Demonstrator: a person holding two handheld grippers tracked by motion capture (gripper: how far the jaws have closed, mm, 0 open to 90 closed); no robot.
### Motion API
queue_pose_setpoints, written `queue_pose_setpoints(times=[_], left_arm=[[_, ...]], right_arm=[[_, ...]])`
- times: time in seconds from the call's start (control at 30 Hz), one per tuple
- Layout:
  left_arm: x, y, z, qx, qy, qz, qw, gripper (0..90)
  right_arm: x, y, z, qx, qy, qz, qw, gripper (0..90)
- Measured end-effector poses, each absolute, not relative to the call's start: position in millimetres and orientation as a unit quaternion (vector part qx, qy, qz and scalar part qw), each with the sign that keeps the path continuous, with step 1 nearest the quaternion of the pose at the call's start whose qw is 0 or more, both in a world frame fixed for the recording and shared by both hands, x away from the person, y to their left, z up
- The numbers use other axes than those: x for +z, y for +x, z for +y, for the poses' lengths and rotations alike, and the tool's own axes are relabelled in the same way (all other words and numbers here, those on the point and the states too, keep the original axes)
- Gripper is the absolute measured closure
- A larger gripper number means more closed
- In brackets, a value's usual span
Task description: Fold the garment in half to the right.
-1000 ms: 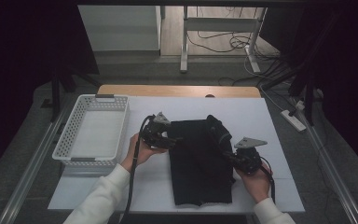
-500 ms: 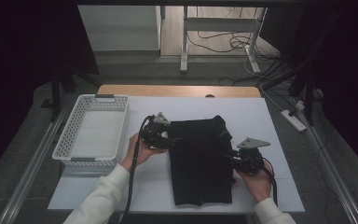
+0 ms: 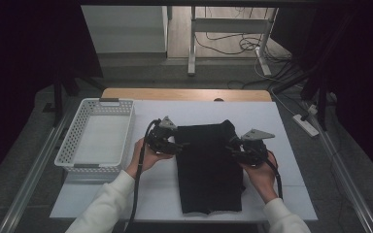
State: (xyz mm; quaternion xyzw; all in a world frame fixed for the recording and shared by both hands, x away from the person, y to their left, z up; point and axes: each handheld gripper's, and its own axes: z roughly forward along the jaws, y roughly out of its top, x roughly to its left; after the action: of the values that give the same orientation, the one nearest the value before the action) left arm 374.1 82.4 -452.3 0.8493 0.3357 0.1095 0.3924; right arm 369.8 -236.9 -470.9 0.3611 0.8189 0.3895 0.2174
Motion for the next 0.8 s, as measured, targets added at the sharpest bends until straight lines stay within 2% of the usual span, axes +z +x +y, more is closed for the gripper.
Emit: queue_pose_setpoints(times=[0.23,0.43,0.53,0.7,0.8], left_arm=[[-452,374,83,0.108,0.849,0.335,0.394,29.6],[-454,375,84,0.104,0.848,0.337,0.395,29.4],[-454,375,86,0.098,0.846,0.339,0.399,29.4],[-453,375,88,0.101,0.846,0.339,0.399,29.4],[-451,375,90,0.102,0.845,0.339,0.401,29.4]], right_arm=[[-474,391,-227,0.38,0.353,0.826,0.222,44.0],[-479,409,-218,0.372,0.356,0.828,0.223,46.8],[-479,415,-218,0.371,0.359,0.828,0.22,56.3],[-482,419,-220,0.355,0.365,0.833,0.216,81.5],[-482,420,-225,0.351,0.37,0.833,0.215,84.7]])
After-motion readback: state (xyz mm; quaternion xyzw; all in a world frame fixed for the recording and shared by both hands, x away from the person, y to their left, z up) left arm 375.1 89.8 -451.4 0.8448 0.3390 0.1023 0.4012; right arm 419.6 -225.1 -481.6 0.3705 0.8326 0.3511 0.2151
